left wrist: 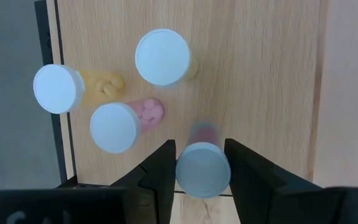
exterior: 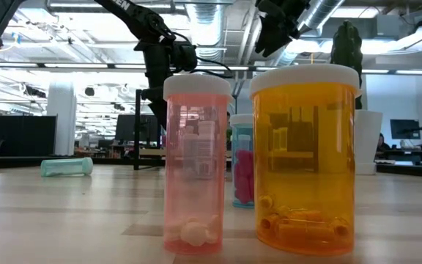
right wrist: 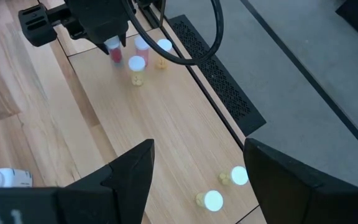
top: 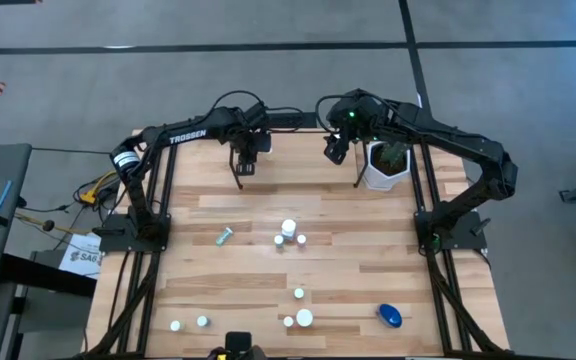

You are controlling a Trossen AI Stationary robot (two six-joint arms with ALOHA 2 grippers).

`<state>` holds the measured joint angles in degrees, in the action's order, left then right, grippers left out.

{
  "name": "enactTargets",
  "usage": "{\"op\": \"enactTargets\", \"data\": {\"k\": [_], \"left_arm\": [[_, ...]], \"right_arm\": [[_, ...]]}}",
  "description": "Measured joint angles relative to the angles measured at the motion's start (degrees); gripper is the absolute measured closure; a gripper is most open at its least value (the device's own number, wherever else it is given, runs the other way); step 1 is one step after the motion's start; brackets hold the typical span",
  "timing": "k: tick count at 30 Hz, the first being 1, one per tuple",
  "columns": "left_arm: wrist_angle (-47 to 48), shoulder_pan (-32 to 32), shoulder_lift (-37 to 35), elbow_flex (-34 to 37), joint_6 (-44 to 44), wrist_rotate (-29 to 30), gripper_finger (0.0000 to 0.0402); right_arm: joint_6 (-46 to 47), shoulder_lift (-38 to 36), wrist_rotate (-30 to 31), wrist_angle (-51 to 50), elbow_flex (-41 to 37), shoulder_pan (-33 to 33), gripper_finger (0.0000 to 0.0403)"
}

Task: Pick and place medicine bottles onto shelf by color
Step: Put the blue pill bottle on the shelf

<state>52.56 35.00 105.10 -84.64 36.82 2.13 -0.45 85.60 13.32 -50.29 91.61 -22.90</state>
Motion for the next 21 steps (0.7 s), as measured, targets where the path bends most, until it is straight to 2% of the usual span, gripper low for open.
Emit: {"op": "enactTargets", "data": {"k": [21], "left_arm": [[0.08, 0.02, 0.0, 0.02, 3.23, -0.3, 0.029]], "right_arm": [[0.01, 0.0, 0.0, 0.0, 0.0, 0.0, 0.0133]]}}
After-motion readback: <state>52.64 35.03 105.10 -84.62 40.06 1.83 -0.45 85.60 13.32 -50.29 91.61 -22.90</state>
